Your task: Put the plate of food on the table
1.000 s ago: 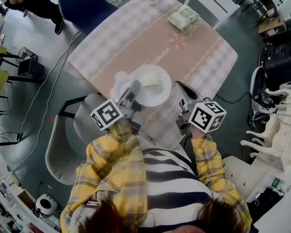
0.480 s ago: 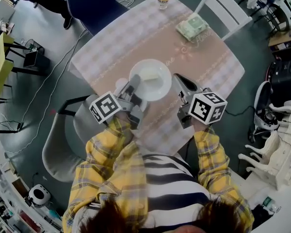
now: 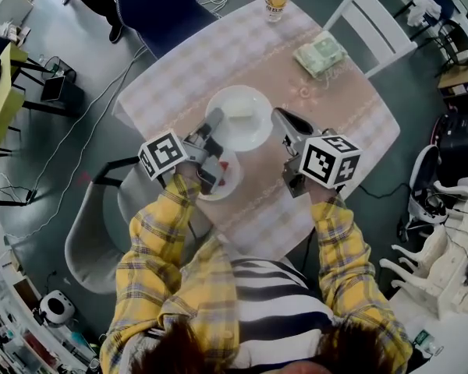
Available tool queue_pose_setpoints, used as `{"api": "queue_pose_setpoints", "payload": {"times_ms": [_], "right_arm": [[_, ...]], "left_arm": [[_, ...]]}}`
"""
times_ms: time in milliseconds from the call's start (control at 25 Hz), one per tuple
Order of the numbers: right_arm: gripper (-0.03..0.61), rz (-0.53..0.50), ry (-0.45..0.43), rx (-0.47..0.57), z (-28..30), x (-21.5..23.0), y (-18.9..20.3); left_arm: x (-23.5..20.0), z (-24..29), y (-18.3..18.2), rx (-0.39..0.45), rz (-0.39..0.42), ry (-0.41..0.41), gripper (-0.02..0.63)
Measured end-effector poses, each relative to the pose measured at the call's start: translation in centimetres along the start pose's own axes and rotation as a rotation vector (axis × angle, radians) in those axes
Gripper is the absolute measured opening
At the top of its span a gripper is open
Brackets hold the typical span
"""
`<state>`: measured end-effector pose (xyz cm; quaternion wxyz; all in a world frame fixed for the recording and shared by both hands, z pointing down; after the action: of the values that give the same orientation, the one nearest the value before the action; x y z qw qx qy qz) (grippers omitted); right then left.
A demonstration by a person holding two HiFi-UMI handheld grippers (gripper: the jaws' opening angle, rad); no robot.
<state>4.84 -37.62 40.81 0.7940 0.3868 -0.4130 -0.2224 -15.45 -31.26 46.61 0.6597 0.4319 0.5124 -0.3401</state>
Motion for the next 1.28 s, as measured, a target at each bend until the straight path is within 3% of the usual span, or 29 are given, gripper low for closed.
{"api": "queue_pose_setpoints", "payload": {"times_ms": [480,920,1280], "right_arm": [[0.0,-0.029,-0.016,-0.063,6.7,0.4,-0.9],[0.0,-0.046,0.03,-0.144,10.3,2.9,-0.7],[-0.002,-0.05,0.04,-0.174,12.8,3.3,-1.2]], "left_arm": [[-3.2,2.3,-5.5,-0.064,0.083,-0.033,0.02],[-5.8,4.7,-9.5,-0.085,0.091,-0.115,0.021],[-7.3,6.8,-10.2,-0.109,0.042,-0.17,0.022]]}}
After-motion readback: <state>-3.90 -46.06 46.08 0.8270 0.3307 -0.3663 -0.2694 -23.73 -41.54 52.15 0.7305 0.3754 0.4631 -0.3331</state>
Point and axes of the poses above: the fingertips, and each gripper's own axes: z forward along the fingers, x to its right, y out of its underside, the point moved 7 cm from there along -z, backward along the fingers, and after that the axes turned 1 degree about -z, right-handed, at the moved point
